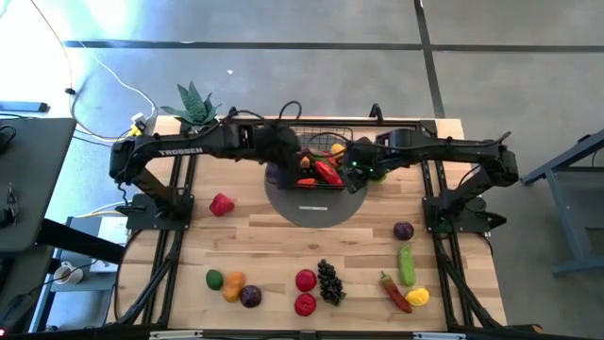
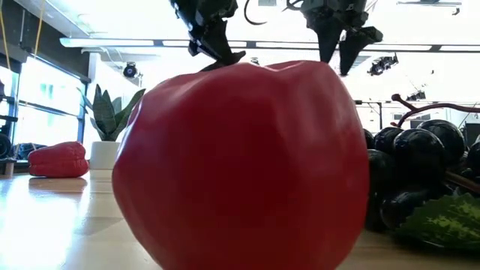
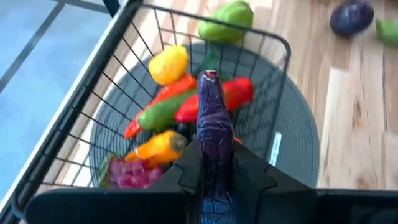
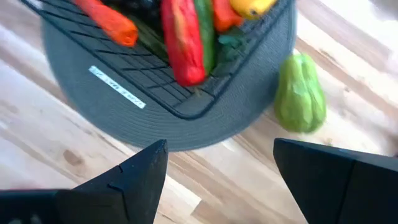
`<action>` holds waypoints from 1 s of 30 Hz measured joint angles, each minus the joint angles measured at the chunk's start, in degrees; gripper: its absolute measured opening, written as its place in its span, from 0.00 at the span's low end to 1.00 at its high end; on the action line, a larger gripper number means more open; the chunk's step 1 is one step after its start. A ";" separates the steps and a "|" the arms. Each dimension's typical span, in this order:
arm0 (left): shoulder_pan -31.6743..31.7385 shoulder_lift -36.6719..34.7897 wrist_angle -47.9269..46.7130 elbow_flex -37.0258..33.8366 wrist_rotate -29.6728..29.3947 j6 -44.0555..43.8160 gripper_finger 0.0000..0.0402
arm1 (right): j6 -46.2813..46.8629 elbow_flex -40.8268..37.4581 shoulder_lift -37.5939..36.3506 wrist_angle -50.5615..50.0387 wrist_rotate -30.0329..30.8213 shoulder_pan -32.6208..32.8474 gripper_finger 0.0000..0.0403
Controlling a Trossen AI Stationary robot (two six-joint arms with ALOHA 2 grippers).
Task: Build produce basket
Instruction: Put the violet eggplant into the wire basket
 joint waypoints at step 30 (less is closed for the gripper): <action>5.72 8.61 8.12 -0.04 4.51 8.59 0.25 | 36.73 0.00 0.00 -7.13 -3.64 23.94 0.68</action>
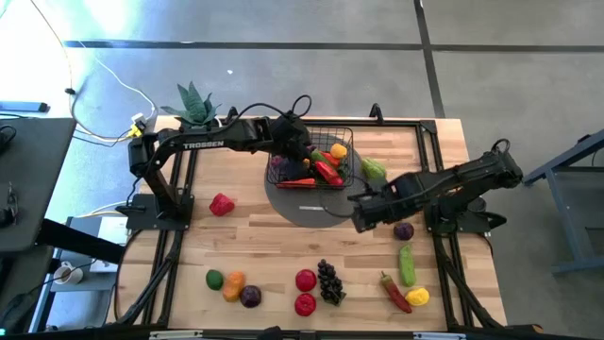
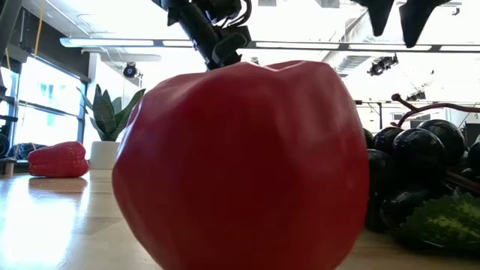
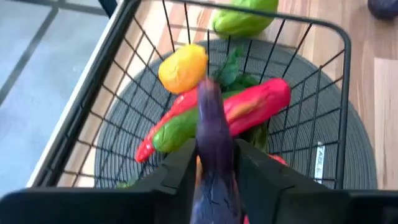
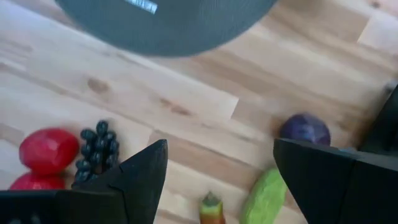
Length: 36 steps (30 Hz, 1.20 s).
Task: Build produce basket
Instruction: Put the violet eggplant into the wire basket, then put the red chili pepper into the wire basket
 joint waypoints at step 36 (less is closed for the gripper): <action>-7.77 -8.92 -1.24 0.00 3.12 -16.46 0.46 | 20.31 -0.09 3.05 -2.36 1.17 28.72 0.68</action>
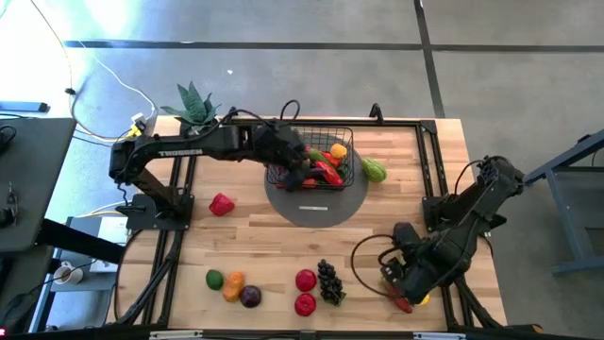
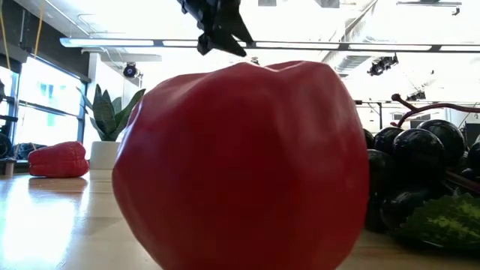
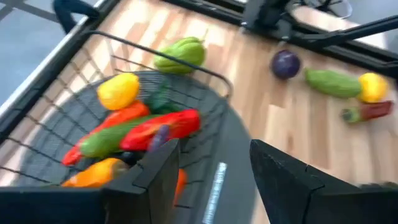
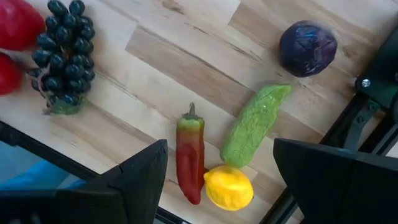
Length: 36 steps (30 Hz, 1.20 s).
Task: Build produce basket
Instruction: Put the red chili pepper into the wire basket
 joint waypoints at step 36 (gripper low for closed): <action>-12.34 -0.92 0.08 0.00 -0.24 -1.85 0.46 | -1.00 0.00 18.30 13.05 -6.78 4.10 0.64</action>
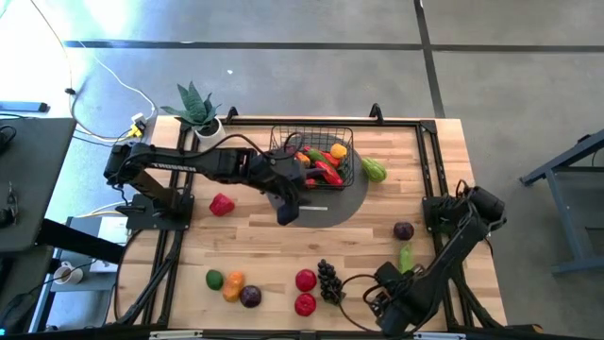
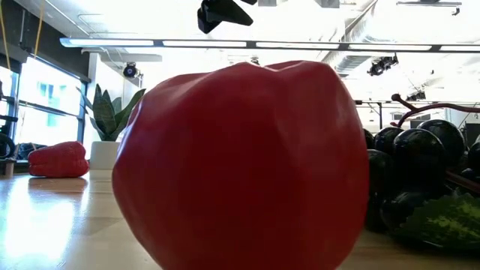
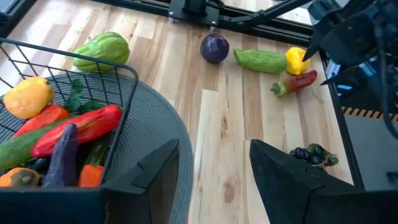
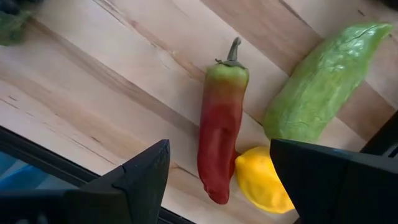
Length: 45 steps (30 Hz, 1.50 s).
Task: Build produce basket
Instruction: Put the red chili pepper into the wire basket
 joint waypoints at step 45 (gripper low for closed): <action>-2.11 0.02 0.01 0.00 0.02 0.15 0.46 | -3.03 0.00 12.77 2.12 -2.34 -3.21 0.25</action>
